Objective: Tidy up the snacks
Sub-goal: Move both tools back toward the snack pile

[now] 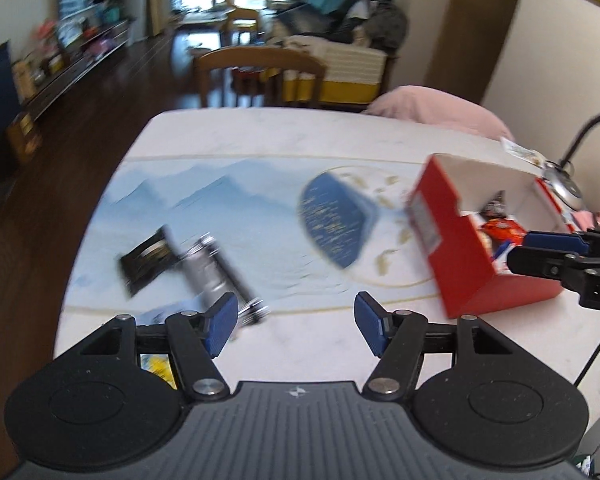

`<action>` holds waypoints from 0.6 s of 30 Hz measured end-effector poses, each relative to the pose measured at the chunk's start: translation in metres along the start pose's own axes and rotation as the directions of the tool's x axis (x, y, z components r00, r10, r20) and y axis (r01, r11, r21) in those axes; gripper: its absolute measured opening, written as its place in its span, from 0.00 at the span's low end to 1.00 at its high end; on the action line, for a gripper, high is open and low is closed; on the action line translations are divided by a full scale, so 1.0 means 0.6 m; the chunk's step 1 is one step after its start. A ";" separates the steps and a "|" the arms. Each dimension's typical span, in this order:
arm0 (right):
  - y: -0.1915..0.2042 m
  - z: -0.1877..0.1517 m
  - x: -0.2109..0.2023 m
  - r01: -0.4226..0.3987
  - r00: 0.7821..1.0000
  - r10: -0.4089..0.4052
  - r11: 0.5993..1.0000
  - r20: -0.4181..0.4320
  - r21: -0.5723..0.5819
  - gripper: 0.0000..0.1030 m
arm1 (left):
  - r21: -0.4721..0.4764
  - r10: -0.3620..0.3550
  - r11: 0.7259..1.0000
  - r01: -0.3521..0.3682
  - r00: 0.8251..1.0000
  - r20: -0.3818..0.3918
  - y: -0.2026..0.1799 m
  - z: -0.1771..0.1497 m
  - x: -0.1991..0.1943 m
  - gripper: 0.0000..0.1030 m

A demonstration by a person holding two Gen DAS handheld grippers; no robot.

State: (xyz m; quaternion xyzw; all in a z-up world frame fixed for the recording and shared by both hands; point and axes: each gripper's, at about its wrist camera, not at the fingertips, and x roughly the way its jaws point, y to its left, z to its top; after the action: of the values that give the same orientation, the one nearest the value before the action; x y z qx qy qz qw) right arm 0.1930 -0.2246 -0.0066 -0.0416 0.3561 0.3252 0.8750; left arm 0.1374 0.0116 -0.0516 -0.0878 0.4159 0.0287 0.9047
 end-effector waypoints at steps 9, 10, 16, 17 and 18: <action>0.079 -0.001 0.043 -0.052 0.999 0.052 0.999 -0.010 0.002 0.80 | -0.104 0.077 0.992 -0.076 0.997 0.002 0.104 -0.046 -0.027 0.71; 0.085 -0.001 0.047 -0.048 0.999 0.048 0.999 0.003 0.003 0.93 | -0.107 0.084 0.991 -0.083 0.996 -0.001 0.110 -0.051 -0.028 0.71; 0.116 0.011 0.096 -0.045 0.999 0.045 0.999 -0.009 -0.027 0.98 | -0.146 0.099 0.984 -0.102 0.995 -0.029 0.143 -0.075 -0.013 0.71; 0.119 0.012 0.105 -0.041 0.999 0.041 0.999 -0.013 -0.036 0.98 | -0.156 0.105 0.982 -0.109 0.994 -0.036 0.148 -0.080 -0.007 0.71; 0.123 0.014 0.116 -0.037 0.999 0.036 0.998 -0.019 -0.041 0.98 | -0.165 0.110 0.979 -0.116 0.993 -0.045 0.153 -0.085 -0.001 0.71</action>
State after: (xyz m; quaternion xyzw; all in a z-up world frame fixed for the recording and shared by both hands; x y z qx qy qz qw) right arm 0.1913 -0.1266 -0.0338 -0.0563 0.3581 0.3479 0.8646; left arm 0.0872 0.0926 -0.0961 -0.1404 0.4324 0.1131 0.8835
